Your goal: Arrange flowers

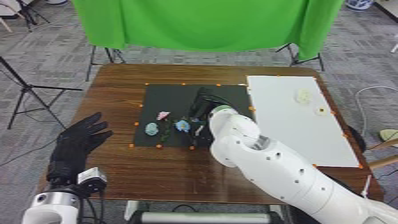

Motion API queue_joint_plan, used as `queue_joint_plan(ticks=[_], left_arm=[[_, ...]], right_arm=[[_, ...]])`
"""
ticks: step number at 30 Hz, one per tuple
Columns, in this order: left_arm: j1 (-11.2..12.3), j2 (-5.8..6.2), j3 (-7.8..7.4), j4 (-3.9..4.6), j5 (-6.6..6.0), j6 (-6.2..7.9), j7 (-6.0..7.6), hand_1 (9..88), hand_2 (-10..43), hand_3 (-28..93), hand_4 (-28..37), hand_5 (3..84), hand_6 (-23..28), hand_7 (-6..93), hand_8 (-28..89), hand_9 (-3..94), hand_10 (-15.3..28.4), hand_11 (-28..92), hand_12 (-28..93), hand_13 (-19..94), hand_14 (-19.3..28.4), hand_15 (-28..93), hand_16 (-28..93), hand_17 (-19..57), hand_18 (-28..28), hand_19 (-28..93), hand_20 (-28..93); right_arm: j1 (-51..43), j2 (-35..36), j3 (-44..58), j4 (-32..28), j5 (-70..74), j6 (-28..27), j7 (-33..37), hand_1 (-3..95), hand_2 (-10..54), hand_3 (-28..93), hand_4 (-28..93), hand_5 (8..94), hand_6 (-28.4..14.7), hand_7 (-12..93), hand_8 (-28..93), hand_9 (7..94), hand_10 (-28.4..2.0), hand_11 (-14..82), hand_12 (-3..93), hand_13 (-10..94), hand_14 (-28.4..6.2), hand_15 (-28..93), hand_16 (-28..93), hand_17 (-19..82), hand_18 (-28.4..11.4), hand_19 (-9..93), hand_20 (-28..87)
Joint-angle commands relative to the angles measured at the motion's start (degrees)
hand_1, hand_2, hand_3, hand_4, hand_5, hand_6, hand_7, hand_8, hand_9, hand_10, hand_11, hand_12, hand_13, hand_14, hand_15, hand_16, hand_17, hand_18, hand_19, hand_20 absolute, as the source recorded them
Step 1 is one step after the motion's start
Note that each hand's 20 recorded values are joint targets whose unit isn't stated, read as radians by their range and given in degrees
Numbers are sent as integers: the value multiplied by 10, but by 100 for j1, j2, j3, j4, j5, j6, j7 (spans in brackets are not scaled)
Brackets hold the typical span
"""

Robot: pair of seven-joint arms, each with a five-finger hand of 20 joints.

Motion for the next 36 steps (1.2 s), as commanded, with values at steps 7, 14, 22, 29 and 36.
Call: queue_joint_plan(ticks=[7, 14, 22, 29, 36], left_arm=[[8, -29, 56, 31, 29, -70, -45, 253, 71, 823, -178, 408, 123, 131, -91, 348, 198, 311, 76, 273, 260, 574, -119, -70, 238, 681, -82], [11, -29, 68, 26, 29, -70, -47, 251, 69, 827, -177, 404, 121, 133, -92, 341, 195, 316, 72, 266, 254, 575, -120, -70, 234, 675, -75], [38, -47, 52, 23, 25, -68, -50, 251, 69, 828, -177, 403, 120, 135, -92, 338, 194, 319, 67, 264, 252, 575, -123, -70, 234, 672, -66], [33, -34, 64, 18, 29, -57, -52, 251, 69, 829, -177, 403, 121, 135, -93, 338, 193, 321, 66, 265, 253, 576, -123, -70, 233, 669, -60], [67, -44, 55, 17, 12, -53, -58, 252, 69, 830, -177, 404, 120, 137, -94, 339, 194, 322, 65, 265, 253, 576, -124, -70, 233, 667, -54]], right_arm=[[270, -84, -321, 219, -42, 208, 175, 522, -95, 833, -283, 762, -12, 336, -15, 895, -82, 161, 354, 828, -40, 798, 149, 389, -218, 932, 215], [257, -119, -240, 225, -107, 64, 196, 514, -95, 832, -283, 730, -17, 318, -30, 880, -85, 166, 352, 819, -42, 797, 146, 384, -215, 932, 209], [152, -162, -120, 225, -151, -146, 296, 482, -95, 834, -283, 669, -24, 275, -52, 849, -100, 187, 341, 806, -47, 803, 138, 380, -215, 932, 207], [79, -254, 50, 252, -170, -639, 419, 445, -95, 845, -283, 633, -19, 235, -153, 818, -113, 249, 296, 804, -54, 809, 135, 377, -223, 932, 216], [16, -261, 155, 189, -180, -796, 495, 413, -95, 859, -283, 609, -26, 219, -151, 795, -130, 314, 249, 804, -62, 820, 132, 379, -229, 932, 223]])
